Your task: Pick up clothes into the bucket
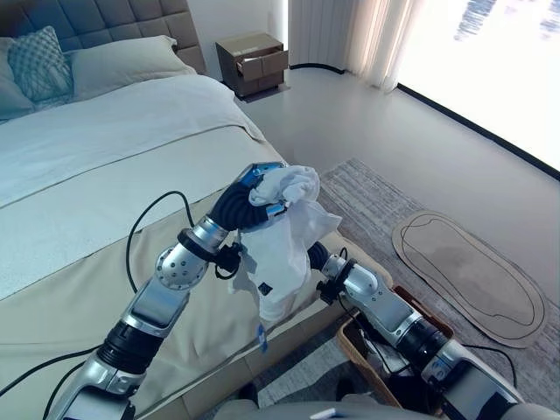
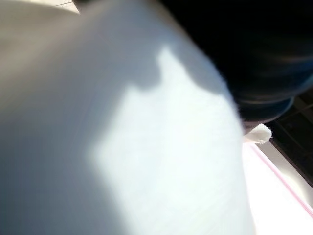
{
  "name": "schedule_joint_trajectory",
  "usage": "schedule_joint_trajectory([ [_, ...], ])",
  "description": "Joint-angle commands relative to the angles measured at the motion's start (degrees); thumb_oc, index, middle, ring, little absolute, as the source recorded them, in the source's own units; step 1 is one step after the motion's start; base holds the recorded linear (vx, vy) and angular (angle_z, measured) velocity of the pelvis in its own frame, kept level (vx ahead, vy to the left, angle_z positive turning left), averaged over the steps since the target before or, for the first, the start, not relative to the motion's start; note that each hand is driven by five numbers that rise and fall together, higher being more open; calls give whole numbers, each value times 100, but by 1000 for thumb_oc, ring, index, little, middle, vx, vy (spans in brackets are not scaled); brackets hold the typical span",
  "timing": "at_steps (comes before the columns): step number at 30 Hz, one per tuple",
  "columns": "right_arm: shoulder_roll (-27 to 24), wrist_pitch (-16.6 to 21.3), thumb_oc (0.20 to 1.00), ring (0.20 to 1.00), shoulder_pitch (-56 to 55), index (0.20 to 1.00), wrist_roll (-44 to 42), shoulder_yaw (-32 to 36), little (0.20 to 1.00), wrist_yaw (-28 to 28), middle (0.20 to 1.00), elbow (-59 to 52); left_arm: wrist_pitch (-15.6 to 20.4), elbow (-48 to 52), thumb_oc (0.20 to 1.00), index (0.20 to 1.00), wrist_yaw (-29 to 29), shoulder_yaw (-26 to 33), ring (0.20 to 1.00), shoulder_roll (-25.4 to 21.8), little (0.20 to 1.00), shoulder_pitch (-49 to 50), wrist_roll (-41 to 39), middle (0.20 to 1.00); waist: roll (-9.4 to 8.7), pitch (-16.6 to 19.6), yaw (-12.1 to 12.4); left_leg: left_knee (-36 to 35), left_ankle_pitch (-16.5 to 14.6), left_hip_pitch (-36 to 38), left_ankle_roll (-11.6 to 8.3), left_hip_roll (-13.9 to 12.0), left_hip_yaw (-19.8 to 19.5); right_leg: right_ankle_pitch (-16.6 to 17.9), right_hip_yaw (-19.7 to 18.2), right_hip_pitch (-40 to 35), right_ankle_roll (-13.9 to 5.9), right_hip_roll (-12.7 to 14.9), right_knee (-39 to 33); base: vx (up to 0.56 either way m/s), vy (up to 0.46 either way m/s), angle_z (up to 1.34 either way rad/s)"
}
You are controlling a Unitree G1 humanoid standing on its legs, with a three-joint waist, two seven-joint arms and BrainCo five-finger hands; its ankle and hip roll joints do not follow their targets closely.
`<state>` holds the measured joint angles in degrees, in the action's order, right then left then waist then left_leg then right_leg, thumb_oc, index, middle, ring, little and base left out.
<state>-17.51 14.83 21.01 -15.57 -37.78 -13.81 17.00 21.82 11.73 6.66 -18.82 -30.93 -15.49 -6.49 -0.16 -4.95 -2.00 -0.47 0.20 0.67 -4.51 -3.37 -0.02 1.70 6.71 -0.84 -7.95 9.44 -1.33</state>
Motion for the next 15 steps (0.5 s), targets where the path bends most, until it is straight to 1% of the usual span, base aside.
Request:
schedule_joint_trajectory([
  [1, 247, 139, 200, 200, 225, 200, -355, -172, 200, -168, 200, -350, 254, 394, 200, 200, -42, -18, 200, 39, 200, -152, -338, 200, -206, 149, 125, -59, 26, -114, 270, 262, 36, 181, 65, 290, -8, -77, 199, 32, 4, -2],
  [7, 137, 139, 200, 200, 64, 200, -705, -31, 200, -325, 200, -322, 282, 318, 200, 200, -97, 101, 200, -19, 200, -122, -226, 200, -223, 194, 139, -73, 6, -51, 277, 271, 15, 153, 68, 216, -23, -60, 217, 47, 4, 0],
  [12, -36, 125, 200, 200, -369, 200, -1024, 441, 200, -367, 200, -122, 302, 199, 200, 200, -123, 338, 200, -27, 200, 110, -113, 200, -242, 241, 126, -93, -13, 3, 278, 269, -14, 122, 105, 151, -29, -52, 213, 28, 1, 0],
  [13, -37, 125, 200, 200, -373, 200, -1024, 441, 200, -368, 200, -124, 301, 202, 200, 200, -124, 337, 200, -27, 200, 114, -111, 200, -241, 243, 126, -95, -13, 5, 278, 269, -15, 122, 107, 149, -29, -52, 212, 68, -2, 1],
  [14, -56, 133, 200, 200, -540, 200, -1101, 638, 200, -342, 200, -44, 299, 150, 200, 200, -137, 453, 200, -23, 200, 230, -72, 200, -237, 272, 121, -112, -66, 54, 275, 260, -18, 71, 121, 106, -38, -60, 209, 0, 0, 0],
  [15, -53, 137, 200, 200, -602, 200, -1120, 726, 200, -333, 200, -10, 298, 125, 200, 200, -138, 497, 200, -21, 200, 276, -51, 200, -244, 270, 116, -107, -19, 31, 277, 270, -16, 116, 120, 128, -32, -53, 207, 67, 0, 1],
])
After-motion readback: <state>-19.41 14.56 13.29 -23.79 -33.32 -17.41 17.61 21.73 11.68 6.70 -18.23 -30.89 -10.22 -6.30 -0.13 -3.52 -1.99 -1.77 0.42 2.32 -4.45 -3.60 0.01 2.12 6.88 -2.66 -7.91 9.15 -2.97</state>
